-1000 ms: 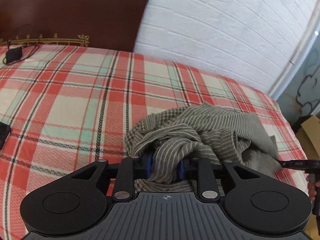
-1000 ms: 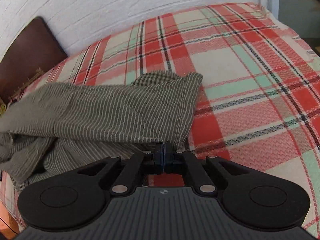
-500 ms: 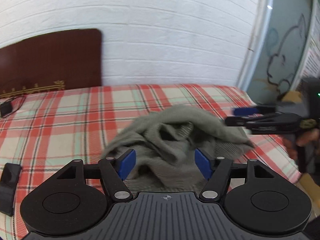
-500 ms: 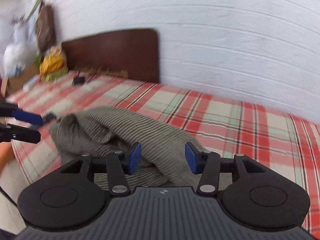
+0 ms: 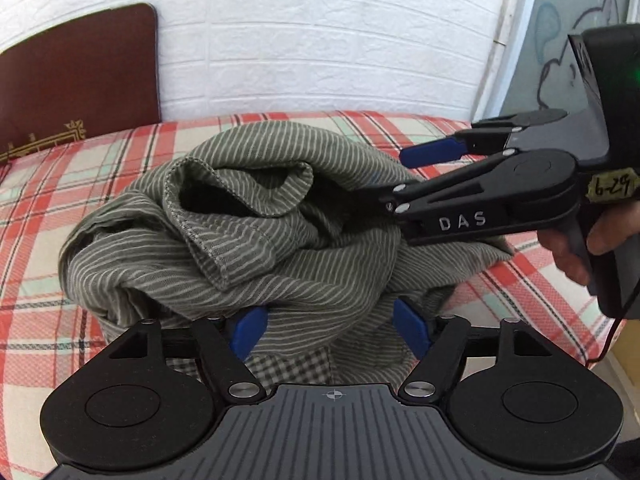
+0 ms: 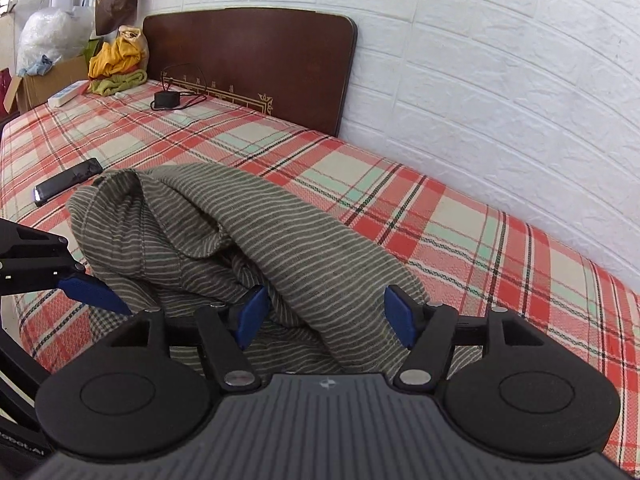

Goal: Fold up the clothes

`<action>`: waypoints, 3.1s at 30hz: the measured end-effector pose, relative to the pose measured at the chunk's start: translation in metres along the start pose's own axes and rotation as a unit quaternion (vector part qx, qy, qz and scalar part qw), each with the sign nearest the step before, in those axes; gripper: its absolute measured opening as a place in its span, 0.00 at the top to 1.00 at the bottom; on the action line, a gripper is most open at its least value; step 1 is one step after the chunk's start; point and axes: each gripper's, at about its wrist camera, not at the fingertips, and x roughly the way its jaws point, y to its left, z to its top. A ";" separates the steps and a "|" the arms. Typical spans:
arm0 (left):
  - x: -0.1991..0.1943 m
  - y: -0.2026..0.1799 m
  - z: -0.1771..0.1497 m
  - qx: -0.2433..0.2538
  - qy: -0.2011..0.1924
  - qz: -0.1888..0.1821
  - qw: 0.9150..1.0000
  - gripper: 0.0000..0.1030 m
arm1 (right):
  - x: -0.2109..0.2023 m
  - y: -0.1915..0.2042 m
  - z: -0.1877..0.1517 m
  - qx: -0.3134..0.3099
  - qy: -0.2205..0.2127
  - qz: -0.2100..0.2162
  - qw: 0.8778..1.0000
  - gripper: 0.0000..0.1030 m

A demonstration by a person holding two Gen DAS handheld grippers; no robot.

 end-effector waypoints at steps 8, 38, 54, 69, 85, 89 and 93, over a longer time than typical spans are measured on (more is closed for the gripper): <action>0.033 0.020 0.004 -0.061 0.029 0.031 0.997 0.96 | 0.021 -0.009 0.000 0.034 0.031 0.010 0.999 0.87; -0.051 0.102 -0.001 -0.130 -0.028 0.051 0.990 0.97 | -0.047 -0.139 -0.052 0.296 -0.017 -0.098 0.950 0.93; -0.096 0.080 0.018 -0.060 -0.062 0.057 0.995 0.40 | -0.103 -0.118 -0.052 0.279 -0.087 -0.072 0.954 0.52; 0.011 0.010 0.062 -0.003 -0.041 -0.016 0.999 0.32 | -0.039 -0.072 -0.008 0.182 -0.025 -0.016 0.983 0.42; -0.012 0.053 0.065 -0.063 -0.064 -0.028 0.996 0.49 | -0.082 -0.094 0.041 0.242 -0.101 0.039 0.964 0.91; -0.021 0.052 0.063 -0.053 -0.077 -0.012 0.996 0.45 | -0.113 -0.100 0.068 0.230 -0.155 0.005 0.961 0.92; -0.023 0.054 0.064 -0.050 -0.081 -0.009 0.995 0.44 | -0.139 -0.104 0.089 0.226 -0.200 -0.010 0.953 0.92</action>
